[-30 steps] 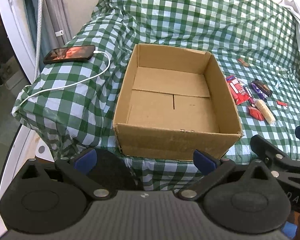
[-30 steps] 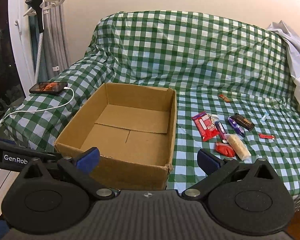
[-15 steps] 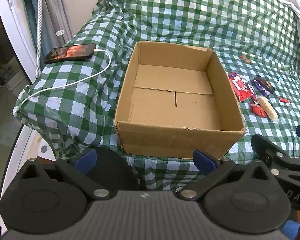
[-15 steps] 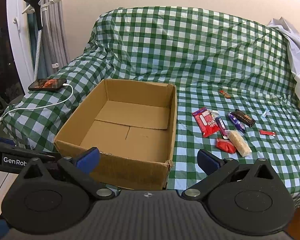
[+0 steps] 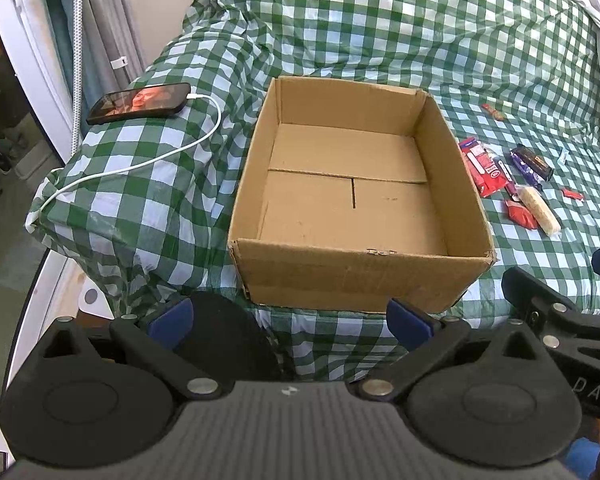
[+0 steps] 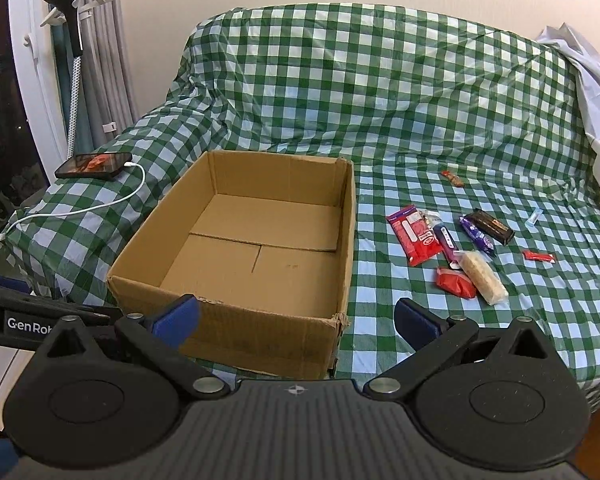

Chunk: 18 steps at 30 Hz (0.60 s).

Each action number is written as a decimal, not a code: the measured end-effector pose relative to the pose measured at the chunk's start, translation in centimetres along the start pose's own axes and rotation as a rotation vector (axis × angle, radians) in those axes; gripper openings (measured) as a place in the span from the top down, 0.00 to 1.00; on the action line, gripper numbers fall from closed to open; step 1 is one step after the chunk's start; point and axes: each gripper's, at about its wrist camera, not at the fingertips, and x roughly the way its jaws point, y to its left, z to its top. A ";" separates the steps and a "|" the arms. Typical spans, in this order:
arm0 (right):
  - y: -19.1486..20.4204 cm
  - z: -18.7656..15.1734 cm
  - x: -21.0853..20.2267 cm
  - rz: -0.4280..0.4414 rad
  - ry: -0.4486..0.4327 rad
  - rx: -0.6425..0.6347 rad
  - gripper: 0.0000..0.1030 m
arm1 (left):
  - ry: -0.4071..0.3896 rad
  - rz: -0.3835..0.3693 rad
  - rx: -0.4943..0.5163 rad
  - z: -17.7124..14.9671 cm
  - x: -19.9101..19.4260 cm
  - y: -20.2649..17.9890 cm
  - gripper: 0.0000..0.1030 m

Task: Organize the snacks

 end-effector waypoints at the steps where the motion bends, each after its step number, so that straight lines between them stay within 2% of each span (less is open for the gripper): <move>1: -0.1 0.1 0.0 0.002 0.002 0.002 0.00 | 0.000 0.000 0.000 0.0 0.0 0.0 0.00; 18: -1.7 -0.2 1.3 0.036 0.028 0.061 0.00 | 0.052 0.029 0.045 0.5 1.2 -1.3 0.00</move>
